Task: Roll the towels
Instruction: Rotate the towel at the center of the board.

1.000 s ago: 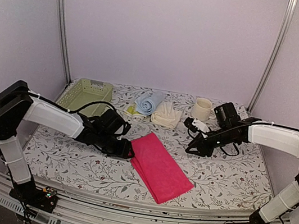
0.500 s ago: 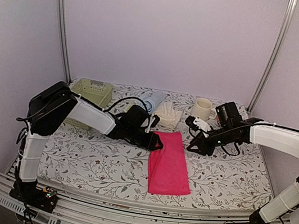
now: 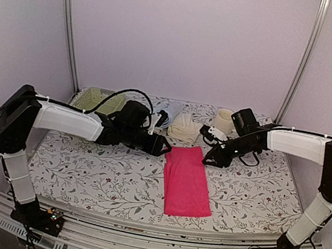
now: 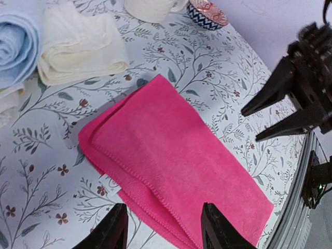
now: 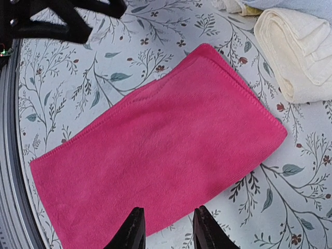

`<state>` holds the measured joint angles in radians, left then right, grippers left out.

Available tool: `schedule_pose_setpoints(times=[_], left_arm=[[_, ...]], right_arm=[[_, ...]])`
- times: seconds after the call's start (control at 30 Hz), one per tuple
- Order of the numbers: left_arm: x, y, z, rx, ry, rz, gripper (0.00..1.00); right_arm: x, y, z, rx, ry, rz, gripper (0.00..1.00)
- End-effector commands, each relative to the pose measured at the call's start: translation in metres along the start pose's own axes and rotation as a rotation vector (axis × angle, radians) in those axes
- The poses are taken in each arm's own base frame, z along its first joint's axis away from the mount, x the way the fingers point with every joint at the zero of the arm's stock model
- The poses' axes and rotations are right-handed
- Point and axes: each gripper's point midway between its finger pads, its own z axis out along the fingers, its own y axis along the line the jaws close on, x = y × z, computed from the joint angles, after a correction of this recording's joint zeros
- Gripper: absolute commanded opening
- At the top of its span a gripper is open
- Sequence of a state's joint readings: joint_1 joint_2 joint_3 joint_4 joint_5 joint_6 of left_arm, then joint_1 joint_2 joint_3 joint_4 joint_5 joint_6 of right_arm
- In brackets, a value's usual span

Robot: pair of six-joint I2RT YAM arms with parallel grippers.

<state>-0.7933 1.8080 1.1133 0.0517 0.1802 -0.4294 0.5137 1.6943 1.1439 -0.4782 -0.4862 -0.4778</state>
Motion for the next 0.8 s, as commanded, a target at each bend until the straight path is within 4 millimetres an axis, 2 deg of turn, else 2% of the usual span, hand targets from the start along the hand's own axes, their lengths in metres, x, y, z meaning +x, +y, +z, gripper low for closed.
schedule_pose_setpoints(times=[0.0, 0.1, 0.27, 0.37, 0.43, 0.63, 0.7, 0.77], left_arm=[[-0.008, -0.03, 0.019, 0.128, -0.01, 0.002, 0.46], [-0.005, -0.036, 0.042, 0.167, 0.018, -0.051, 0.43], [0.03, -0.028, 0.08, 0.215, 0.101, -0.123, 0.42], [0.058, -0.002, 0.094, 0.147, 0.185, -0.152, 0.41], [0.066, 0.014, 0.09, 0.089, 0.195, -0.16, 0.41], [0.065, 0.051, 0.071, -0.055, 0.18, -0.159, 0.42], [0.066, 0.055, 0.07, -0.072, 0.185, -0.15, 0.42], [0.062, 0.056, 0.069, -0.079, 0.179, -0.134, 0.43]], right_arm=[[-0.021, -0.013, 0.012, -0.038, 0.0, 0.077, 0.31], [-0.019, -0.025, 0.031, -0.05, 0.035, 0.132, 0.26], [-0.006, -0.033, 0.061, -0.093, 0.086, 0.214, 0.22], [0.001, -0.036, 0.071, -0.099, 0.104, 0.235, 0.21], [0.009, -0.042, 0.077, -0.078, 0.131, 0.245, 0.21], [0.038, -0.057, 0.102, -0.03, 0.218, 0.275, 0.21], [0.039, -0.055, 0.105, -0.049, 0.225, 0.29, 0.21], [0.029, -0.049, 0.101, -0.09, 0.2, 0.293, 0.22]])
